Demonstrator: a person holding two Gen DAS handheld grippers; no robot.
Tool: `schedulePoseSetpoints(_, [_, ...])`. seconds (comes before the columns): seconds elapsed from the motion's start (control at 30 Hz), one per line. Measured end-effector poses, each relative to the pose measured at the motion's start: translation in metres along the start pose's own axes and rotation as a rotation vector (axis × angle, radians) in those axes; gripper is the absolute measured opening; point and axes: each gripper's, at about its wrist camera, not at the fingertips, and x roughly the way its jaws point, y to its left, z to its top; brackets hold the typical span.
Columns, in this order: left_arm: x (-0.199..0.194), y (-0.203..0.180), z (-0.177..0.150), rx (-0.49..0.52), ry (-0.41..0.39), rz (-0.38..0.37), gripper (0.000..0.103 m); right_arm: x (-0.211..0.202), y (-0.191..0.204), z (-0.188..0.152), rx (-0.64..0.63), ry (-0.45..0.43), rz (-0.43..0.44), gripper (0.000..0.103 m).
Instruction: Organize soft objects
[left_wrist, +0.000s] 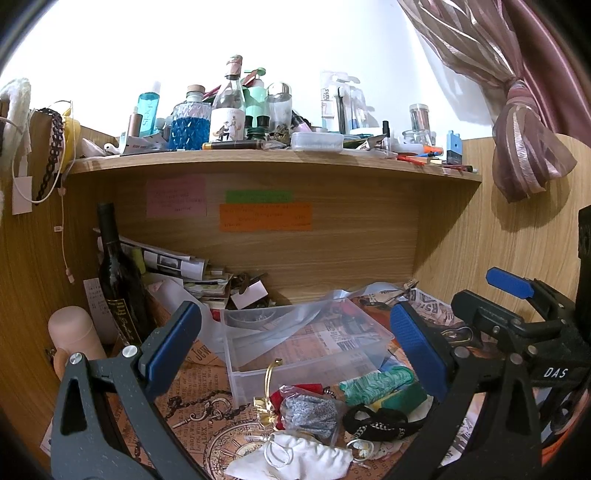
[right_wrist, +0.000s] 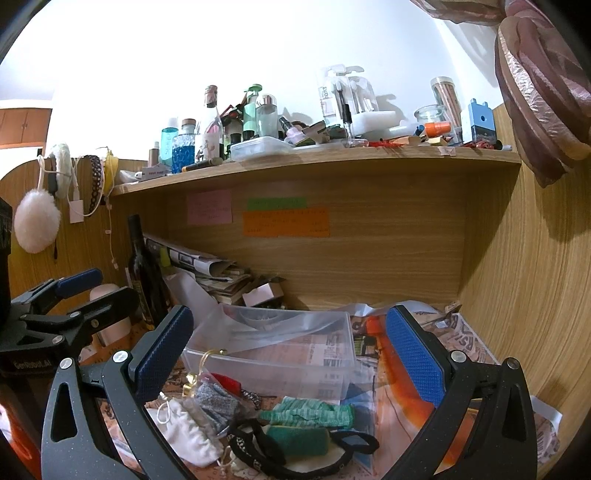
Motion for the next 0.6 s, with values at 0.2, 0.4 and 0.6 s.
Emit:
schedulePoseSetpoints(0.2, [-0.0002,-0.0003,-0.0006,-0.001,0.0,-0.002,0.103,-0.0004,0.0005,-0.0001,0.001,-0.002,0.0,0.103])
schedulePoseSetpoints(0.4, [-0.0002,-0.0007,-0.0006,0.001,0.0,-0.003,0.103,-0.002,0.0017,0.0,-0.006,-0.004,0.001,0.103])
schedulePoseSetpoints(0.6, [-0.0003,-0.0016,-0.0004,0.002,-0.003,-0.001,0.103,-0.0026,0.0018,0.0005,-0.004,-0.006,0.0,0.103])
